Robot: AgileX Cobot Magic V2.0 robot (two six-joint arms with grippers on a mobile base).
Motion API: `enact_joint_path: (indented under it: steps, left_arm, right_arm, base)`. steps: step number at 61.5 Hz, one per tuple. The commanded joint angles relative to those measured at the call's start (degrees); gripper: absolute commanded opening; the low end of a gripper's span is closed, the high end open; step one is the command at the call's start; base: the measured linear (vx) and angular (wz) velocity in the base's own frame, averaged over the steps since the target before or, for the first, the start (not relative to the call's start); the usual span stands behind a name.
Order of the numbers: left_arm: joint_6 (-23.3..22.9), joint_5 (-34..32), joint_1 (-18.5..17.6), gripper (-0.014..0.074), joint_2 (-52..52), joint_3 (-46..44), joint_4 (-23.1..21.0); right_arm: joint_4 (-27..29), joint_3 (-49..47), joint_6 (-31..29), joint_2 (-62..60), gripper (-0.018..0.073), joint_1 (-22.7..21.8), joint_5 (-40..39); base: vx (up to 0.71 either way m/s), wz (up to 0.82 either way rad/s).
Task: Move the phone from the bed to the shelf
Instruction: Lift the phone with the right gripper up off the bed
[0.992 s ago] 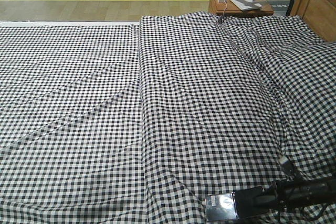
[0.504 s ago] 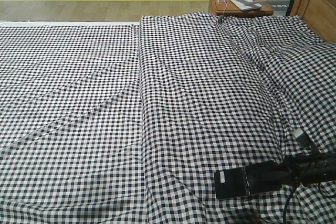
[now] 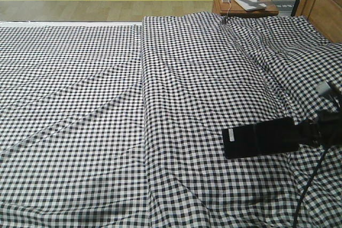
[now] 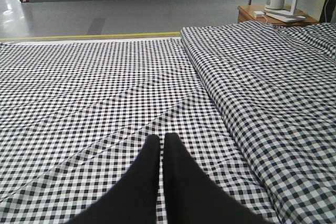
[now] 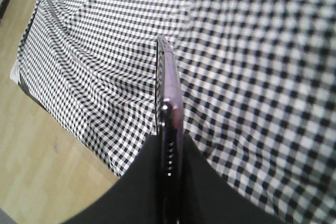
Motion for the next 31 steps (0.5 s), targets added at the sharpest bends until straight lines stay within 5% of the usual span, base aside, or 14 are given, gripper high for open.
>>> enact_joint_path:
  steps: [1,31]
  left_arm:
    - [-0.22,-4.18,-0.18,0.0001,-0.30,0.13,-0.40]
    - [-0.22,-4.18,-0.18,0.0001,-0.30,0.13,-0.40]
  right_arm:
    - [3.13,-0.68,-0.35,-6.48,-0.0003,2.55,8.45]
    - [7.89,-0.68,4.50,-22.44,-0.0002,20.27,8.41]
  base:
    - [0.00,0.00]
    - [0.00,0.00]
